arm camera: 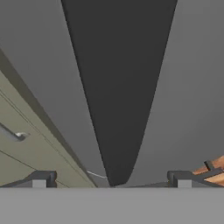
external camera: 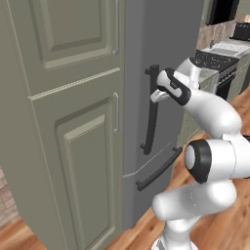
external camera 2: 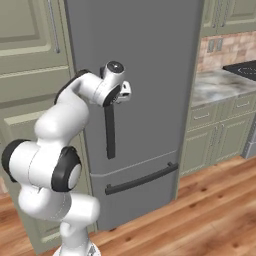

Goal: Gather the corn and carrot from the fridge and place them on a tray on the dining counter. Then gather the chicken drumstick and steak from the fridge and place them on the other tray.

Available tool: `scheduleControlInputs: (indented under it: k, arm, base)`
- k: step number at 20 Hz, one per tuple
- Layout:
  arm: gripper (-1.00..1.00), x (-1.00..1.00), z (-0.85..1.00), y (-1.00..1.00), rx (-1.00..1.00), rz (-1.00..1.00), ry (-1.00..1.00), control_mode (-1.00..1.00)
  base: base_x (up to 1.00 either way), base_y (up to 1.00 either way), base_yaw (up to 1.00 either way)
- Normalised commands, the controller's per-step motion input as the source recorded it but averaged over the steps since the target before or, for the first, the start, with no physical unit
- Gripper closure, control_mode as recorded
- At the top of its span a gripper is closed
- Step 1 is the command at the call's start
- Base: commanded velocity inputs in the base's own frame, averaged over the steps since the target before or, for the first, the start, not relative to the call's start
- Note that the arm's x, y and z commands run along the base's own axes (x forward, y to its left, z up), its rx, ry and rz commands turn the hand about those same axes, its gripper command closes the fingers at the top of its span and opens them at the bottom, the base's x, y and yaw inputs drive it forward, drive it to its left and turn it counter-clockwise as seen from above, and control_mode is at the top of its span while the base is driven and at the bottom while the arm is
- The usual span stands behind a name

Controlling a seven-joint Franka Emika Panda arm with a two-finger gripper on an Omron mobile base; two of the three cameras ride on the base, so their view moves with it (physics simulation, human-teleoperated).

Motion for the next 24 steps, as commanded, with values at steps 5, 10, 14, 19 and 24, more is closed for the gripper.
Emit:
scheduleControlInputs:
  k: [5, 10, 14, 19, 24]
  arm:
    - [-1.00, 0.24, -0.14, -0.08, 0.00, 0.02, 0.00, -1.00]
    - [-1.00, 0.09, -0.09, 0.16, 0.09, 0.08, -0.10, -1.00]
    - [-1.00, 0.16, -0.01, 0.05, 0.02, 0.06, -0.06, -1.00]
    - [-1.00, 0.22, -0.03, 0.00, 0.00, 0.07, 0.00, -1.00]
    - [-1.00, 0.40, 0.00, 0.00, 0.00, 0.05, 0.00, -1.00]
  base:
    - [0.00, 0.00, 0.00]
    - [0.00, 0.00, 0.00]
    - [0.00, 0.00, 0.00]
    - [0.00, 0.00, 0.00]
    - [0.00, 0.00, 0.00]
